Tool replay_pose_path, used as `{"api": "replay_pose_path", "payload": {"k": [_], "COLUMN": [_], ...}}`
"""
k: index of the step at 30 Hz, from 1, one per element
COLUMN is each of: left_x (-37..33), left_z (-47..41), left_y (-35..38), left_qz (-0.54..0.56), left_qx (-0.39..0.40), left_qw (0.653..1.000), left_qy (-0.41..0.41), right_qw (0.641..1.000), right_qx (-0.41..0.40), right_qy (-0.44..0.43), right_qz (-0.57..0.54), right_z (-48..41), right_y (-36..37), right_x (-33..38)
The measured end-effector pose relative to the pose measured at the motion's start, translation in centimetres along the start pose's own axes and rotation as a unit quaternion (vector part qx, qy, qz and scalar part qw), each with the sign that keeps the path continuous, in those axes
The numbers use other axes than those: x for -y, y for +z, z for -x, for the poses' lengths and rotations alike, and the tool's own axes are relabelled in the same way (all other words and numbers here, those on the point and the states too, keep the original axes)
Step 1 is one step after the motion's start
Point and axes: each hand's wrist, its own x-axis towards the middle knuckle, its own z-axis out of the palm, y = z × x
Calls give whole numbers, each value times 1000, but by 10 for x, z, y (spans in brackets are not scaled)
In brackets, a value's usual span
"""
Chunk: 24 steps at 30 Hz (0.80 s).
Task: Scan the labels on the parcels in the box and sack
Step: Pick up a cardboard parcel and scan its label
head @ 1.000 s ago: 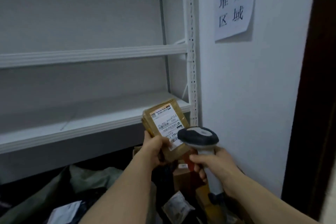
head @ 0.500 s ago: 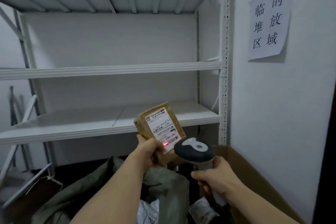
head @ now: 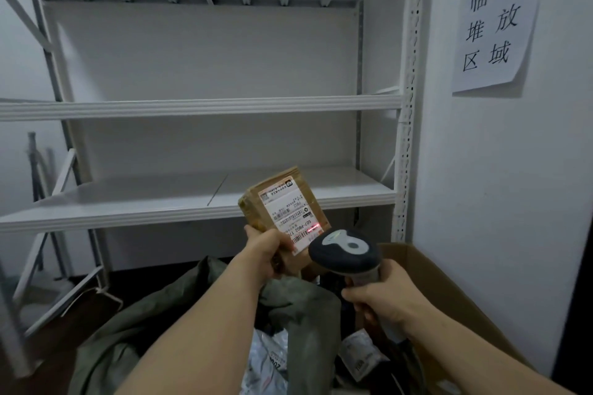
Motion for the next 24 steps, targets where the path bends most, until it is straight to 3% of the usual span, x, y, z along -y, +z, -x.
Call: {"api": "replay_pose_path", "payload": {"k": [24], "left_x": [2], "left_z": [-5], "left_y": [-4], "left_qz": [-28], "left_qx": [7], "left_qw": [1000], "left_qy": [5], "right_qw": [1000], "right_qx": [11], "right_qy": [-10], "right_qz": [19], "right_z": [-8], "right_y": [0], "right_x": [0]}}
